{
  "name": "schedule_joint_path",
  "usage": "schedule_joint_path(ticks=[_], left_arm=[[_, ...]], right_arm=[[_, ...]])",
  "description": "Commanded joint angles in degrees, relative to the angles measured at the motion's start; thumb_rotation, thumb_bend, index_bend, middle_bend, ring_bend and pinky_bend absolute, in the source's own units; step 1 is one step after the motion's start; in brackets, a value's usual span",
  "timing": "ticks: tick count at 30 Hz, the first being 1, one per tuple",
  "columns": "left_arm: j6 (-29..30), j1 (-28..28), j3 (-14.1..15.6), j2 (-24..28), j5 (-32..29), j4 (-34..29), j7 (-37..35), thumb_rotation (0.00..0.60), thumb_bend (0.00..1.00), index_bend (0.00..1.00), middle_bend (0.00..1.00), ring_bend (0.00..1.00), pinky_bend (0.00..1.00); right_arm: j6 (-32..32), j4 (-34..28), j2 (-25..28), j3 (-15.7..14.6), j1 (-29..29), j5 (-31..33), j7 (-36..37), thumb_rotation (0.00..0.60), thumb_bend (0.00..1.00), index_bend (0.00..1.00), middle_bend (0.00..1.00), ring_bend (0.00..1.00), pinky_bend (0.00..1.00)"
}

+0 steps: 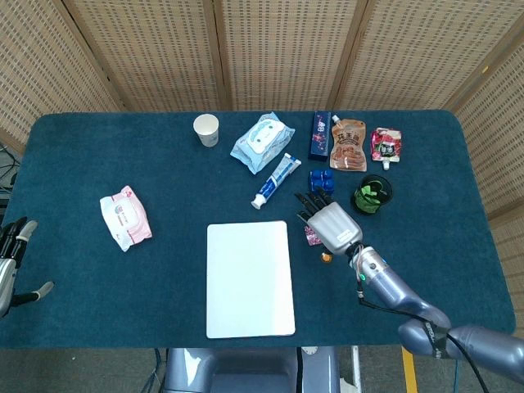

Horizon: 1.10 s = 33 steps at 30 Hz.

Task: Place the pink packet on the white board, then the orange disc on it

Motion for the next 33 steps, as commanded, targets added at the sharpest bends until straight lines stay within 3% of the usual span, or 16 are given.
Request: schedule_joint_path(ticks=[1, 10, 33], left_arm=[[-0.8, -0.4, -0.1, 0.0, -0.7, 0.1, 0.0, 0.600, 0.00, 0.00, 0.00, 0.00, 0.00], [-2.7, -1.3, -0.4, 0.0, -2.4, 0.2, 0.4, 0.600, 0.00, 0.00, 0.00, 0.00, 0.00], [-3.3, -1.8, -0.1, 0.1, -2.8, 0.2, 0.4, 0.600, 0.00, 0.00, 0.00, 0.00, 0.00]], right_arm=[[-1.8, 5.0, -4.5, -0.8, 3.5, 4.8, -4.4, 0.600, 0.05, 0.25, 0.00, 0.00, 0.00], [-2.5, 11.9, -8.5, -3.7, 6.5, 9.7, -8.0, 0.600, 0.05, 0.25, 0.00, 0.00, 0.00], [-2.7, 18.7, -10.7, -7.9, 7.5, 12.3, -5.6, 0.600, 0.05, 0.25, 0.00, 0.00, 0.00]])
